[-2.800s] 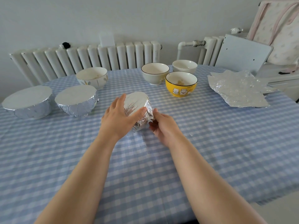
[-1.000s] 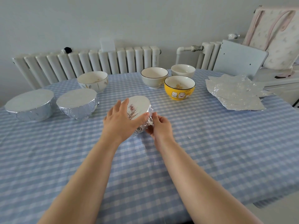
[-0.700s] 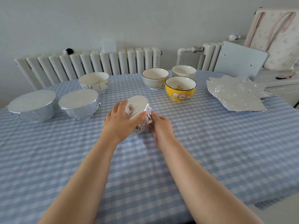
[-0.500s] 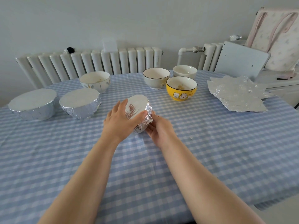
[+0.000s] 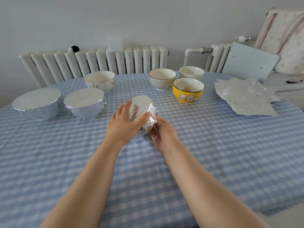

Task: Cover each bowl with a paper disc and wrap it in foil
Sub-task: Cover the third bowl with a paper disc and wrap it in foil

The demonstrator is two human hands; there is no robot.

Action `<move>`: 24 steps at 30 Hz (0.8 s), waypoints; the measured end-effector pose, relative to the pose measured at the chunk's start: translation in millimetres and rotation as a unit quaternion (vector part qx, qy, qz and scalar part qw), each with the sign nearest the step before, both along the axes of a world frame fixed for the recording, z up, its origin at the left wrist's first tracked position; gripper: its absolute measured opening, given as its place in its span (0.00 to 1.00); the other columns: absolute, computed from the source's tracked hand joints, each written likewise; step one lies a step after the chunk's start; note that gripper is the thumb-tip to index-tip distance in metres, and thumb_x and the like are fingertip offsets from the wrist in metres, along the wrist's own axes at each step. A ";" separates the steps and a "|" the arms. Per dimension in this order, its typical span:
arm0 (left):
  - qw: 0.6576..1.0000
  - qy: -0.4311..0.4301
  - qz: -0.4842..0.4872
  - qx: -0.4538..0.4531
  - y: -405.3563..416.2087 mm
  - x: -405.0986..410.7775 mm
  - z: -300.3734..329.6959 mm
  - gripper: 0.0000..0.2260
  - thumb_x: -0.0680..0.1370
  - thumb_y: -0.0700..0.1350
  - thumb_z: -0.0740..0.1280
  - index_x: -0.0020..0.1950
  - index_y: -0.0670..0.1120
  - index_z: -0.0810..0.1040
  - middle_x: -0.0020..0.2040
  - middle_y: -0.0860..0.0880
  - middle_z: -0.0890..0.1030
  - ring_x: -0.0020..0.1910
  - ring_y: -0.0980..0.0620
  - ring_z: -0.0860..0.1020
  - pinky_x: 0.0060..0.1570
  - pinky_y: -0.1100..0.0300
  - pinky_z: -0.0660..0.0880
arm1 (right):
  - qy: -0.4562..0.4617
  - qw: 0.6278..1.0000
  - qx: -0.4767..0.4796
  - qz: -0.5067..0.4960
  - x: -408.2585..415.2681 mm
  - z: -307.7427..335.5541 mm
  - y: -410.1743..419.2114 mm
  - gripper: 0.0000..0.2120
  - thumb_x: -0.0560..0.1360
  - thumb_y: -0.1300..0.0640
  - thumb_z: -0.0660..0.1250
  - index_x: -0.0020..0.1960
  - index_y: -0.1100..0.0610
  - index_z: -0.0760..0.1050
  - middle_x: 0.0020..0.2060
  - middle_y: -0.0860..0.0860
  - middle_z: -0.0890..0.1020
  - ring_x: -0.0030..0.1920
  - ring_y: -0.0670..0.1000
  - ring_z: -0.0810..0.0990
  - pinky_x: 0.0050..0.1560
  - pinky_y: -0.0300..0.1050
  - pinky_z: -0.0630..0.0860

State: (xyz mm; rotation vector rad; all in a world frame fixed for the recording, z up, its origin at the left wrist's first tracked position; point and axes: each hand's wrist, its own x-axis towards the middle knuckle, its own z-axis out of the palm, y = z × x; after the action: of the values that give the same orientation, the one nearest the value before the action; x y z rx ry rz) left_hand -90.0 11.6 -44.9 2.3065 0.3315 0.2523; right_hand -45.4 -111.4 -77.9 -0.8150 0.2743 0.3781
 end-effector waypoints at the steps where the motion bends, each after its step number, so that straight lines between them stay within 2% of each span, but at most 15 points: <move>1: 1.000 -0.005 0.002 0.003 -0.3 0.5 -0.2 0.40 0.73 0.70 0.64 0.79 0.56 0.55 0.79 0.52 0.58 0.78 0.48 0.56 0.75 0.44 0.54 | 0.006 1.000 0.008 0.001 -0.6 0.2 -0.4 0.14 0.80 0.61 0.65 0.63 0.66 0.75 0.50 0.61 0.84 0.43 0.56 0.84 0.36 0.46 0.82; 3: 1.000 -0.010 0.003 0.001 -0.2 1.1 -0.6 0.40 0.73 0.70 0.65 0.80 0.56 0.55 0.79 0.52 0.59 0.78 0.48 0.56 0.76 0.44 0.54 | 0.008 1.000 0.018 0.010 -0.8 0.6 -1.4 0.16 0.80 0.60 0.66 0.65 0.66 0.74 0.55 0.62 0.83 0.47 0.57 0.84 0.40 0.47 0.83; 5: 1.000 -0.006 -0.001 -0.011 0.6 0.8 -0.7 0.45 0.68 0.74 0.62 0.79 0.56 0.56 0.79 0.52 0.60 0.77 0.48 0.57 0.75 0.44 0.55 | 0.007 0.999 0.028 0.027 0.0 1.1 -1.5 0.16 0.80 0.60 0.65 0.66 0.64 0.74 0.57 0.61 0.83 0.52 0.57 0.83 0.51 0.49 0.82; 8: 0.999 -0.006 -0.005 -0.039 3.1 -0.1 -1.0 0.51 0.60 0.78 0.57 0.79 0.56 0.56 0.78 0.52 0.62 0.76 0.49 0.59 0.74 0.44 0.57 | 0.037 0.996 0.054 0.064 0.4 2.5 1.3 0.17 0.80 0.58 0.65 0.66 0.63 0.75 0.59 0.59 0.82 0.59 0.56 0.82 0.64 0.52 0.76; 10: 0.999 -0.009 -0.006 -0.046 5.0 -0.7 -1.8 0.51 0.60 0.78 0.56 0.79 0.56 0.56 0.78 0.53 0.62 0.76 0.49 0.59 0.74 0.44 0.58 | 0.058 0.993 0.066 0.081 0.6 3.8 3.0 0.17 0.80 0.58 0.65 0.67 0.64 0.75 0.60 0.59 0.82 0.62 0.56 0.80 0.68 0.53 0.73; 15: 0.999 -0.009 -0.005 -0.035 4.0 -2.1 -3.0 0.51 0.60 0.78 0.54 0.79 0.56 0.56 0.78 0.53 0.61 0.77 0.49 0.58 0.75 0.45 0.57 | 0.078 0.991 0.069 0.086 1.2 5.9 1.6 0.17 0.81 0.61 0.62 0.68 0.65 0.74 0.58 0.59 0.83 0.60 0.57 0.81 0.65 0.52 0.76; 18: 0.999 -0.012 -0.006 -0.033 3.8 -2.0 -2.4 0.52 0.59 0.78 0.55 0.79 0.56 0.56 0.78 0.53 0.61 0.77 0.50 0.58 0.75 0.45 0.57 | 0.072 0.992 0.051 0.085 1.0 9.9 0.0 0.16 0.81 0.63 0.60 0.68 0.64 0.74 0.53 0.59 0.83 0.52 0.56 0.82 0.57 0.51 0.79; 20: 0.999 -0.013 -0.006 -0.028 2.2 -2.3 -2.3 0.52 0.59 0.78 0.55 0.79 0.56 0.55 0.78 0.53 0.60 0.77 0.50 0.58 0.75 0.44 0.57 | 0.051 0.997 0.024 0.060 1.7 11.4 1.0 0.15 0.82 0.62 0.58 0.68 0.62 0.73 0.54 0.59 0.82 0.48 0.56 0.82 0.54 0.54 0.79; 22: 1.000 -0.011 -0.005 -0.015 0.2 -2.1 -2.1 0.52 0.59 0.78 0.55 0.79 0.56 0.55 0.79 0.53 0.59 0.77 0.49 0.58 0.75 0.43 0.57 | 0.037 0.999 -0.001 -0.004 3.8 11.0 1.1 0.15 0.84 0.57 0.56 0.68 0.61 0.70 0.60 0.59 0.80 0.50 0.57 0.81 0.56 0.56 0.79; 24: 1.000 -0.008 -0.006 0.000 -1.2 -1.9 -1.7 0.51 0.60 0.79 0.55 0.79 0.57 0.54 0.79 0.52 0.58 0.78 0.49 0.57 0.75 0.43 0.57 | -0.007 0.998 -0.043 -0.037 4.5 13.1 -2.9 0.20 0.85 0.47 0.54 0.70 0.58 0.69 0.62 0.54 0.78 0.57 0.56 0.80 0.55 0.52 0.79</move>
State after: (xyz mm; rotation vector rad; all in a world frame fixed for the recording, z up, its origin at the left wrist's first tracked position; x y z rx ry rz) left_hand -91.9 10.4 -46.6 2.3047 0.3085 0.2649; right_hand -40.9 -114.4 -64.8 -0.8889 0.3090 0.2930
